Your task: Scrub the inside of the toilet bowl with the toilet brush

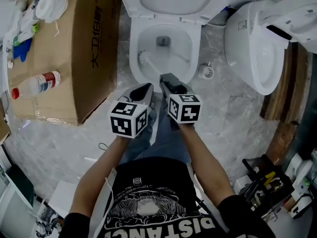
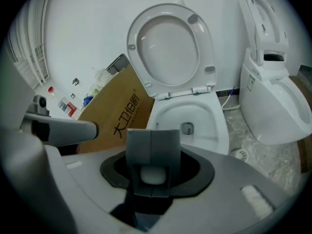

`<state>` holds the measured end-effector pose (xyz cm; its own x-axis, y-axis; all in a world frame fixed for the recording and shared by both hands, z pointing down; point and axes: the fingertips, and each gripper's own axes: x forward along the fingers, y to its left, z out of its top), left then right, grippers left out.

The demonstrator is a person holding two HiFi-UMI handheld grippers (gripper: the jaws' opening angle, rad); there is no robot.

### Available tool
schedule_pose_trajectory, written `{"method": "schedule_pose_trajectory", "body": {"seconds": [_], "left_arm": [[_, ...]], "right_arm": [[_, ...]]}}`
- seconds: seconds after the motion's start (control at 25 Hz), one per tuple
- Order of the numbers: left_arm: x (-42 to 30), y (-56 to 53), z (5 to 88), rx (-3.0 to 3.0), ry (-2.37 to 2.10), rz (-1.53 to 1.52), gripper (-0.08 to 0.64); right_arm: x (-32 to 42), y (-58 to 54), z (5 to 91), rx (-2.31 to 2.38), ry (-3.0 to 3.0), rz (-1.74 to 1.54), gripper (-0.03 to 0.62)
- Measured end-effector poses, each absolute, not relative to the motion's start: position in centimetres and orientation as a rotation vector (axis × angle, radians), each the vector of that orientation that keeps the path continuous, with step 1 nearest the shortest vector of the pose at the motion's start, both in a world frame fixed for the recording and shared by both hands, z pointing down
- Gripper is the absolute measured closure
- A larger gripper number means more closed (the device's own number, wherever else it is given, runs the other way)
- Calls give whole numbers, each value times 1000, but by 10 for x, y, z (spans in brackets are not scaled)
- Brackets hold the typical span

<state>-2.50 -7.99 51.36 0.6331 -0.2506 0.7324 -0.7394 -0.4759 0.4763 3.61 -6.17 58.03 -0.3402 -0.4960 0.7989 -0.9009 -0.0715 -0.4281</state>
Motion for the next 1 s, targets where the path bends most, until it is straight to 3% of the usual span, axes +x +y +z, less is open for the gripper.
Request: {"method": "schedule_pose_trajectory", "body": {"seconds": [1.0], "left_arm": [[-7, -90, 525, 1942, -928, 689, 561]], "right_arm": [[133, -162, 602, 1557, -1849, 1316, 425]]}}
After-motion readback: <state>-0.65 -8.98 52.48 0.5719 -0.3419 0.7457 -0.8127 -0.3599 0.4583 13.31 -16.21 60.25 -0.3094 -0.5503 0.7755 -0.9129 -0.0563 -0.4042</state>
